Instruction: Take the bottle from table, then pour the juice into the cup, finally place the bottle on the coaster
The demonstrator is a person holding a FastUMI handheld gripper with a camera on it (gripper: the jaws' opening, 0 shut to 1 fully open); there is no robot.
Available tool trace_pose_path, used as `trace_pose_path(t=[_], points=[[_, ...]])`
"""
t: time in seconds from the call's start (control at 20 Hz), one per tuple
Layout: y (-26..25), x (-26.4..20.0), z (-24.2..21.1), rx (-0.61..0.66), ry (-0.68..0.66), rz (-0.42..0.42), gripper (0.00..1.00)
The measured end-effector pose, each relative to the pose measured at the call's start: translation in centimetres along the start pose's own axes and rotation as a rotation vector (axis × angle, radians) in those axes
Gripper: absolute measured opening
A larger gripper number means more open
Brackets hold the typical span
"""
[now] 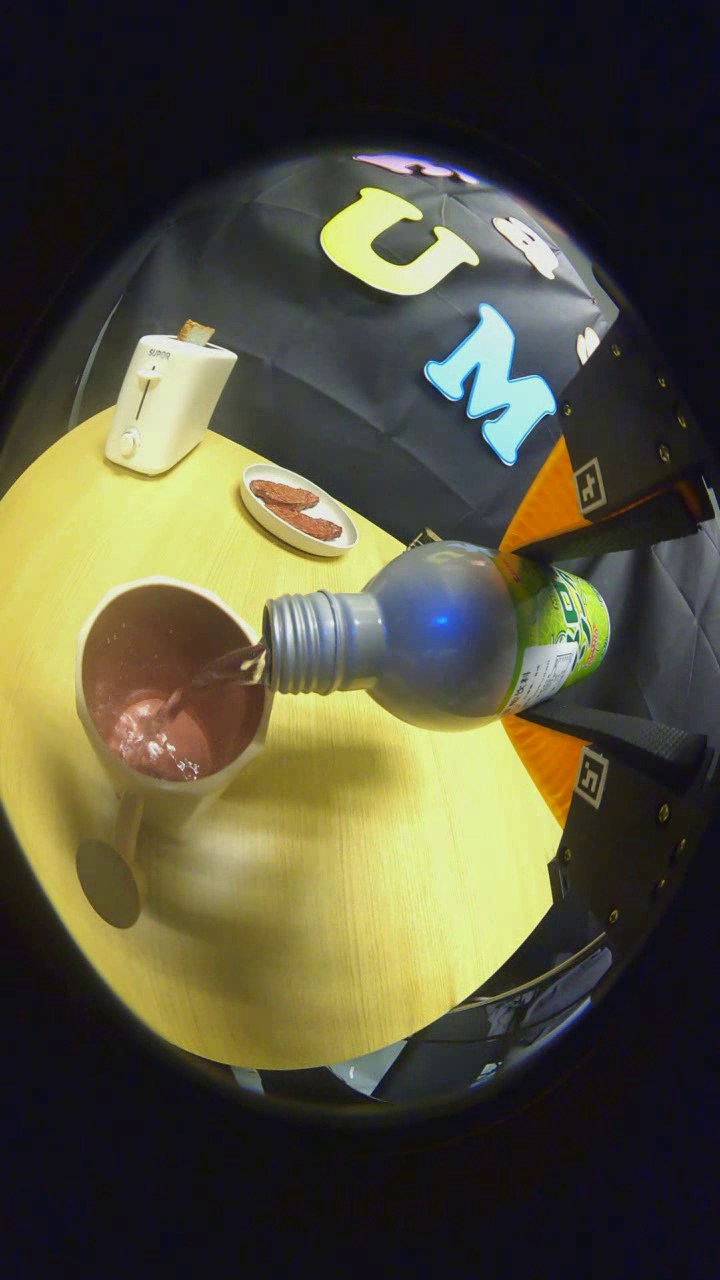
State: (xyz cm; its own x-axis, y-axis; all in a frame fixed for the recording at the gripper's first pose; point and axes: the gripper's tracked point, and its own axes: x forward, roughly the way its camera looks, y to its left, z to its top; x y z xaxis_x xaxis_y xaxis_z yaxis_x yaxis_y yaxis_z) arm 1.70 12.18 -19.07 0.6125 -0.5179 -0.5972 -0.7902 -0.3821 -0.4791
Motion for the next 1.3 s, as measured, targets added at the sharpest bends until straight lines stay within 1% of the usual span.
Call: trace_pose_path(t=[0.35, 0.6, 1.0, 1.3], points=[[0.0, -0.2, 0.3, -0.053, 0.027, 0.015, 0.69], [-0.6, -0.5, 0.5, -0.087, 0.042, 0.004, 0.69], [-0.2, -0.7, 0.9, -0.121, 0.052, 0.0, 0.69], [-1.4, -1.3, 1.4, -0.154, 0.054, -0.033, 0.69]])
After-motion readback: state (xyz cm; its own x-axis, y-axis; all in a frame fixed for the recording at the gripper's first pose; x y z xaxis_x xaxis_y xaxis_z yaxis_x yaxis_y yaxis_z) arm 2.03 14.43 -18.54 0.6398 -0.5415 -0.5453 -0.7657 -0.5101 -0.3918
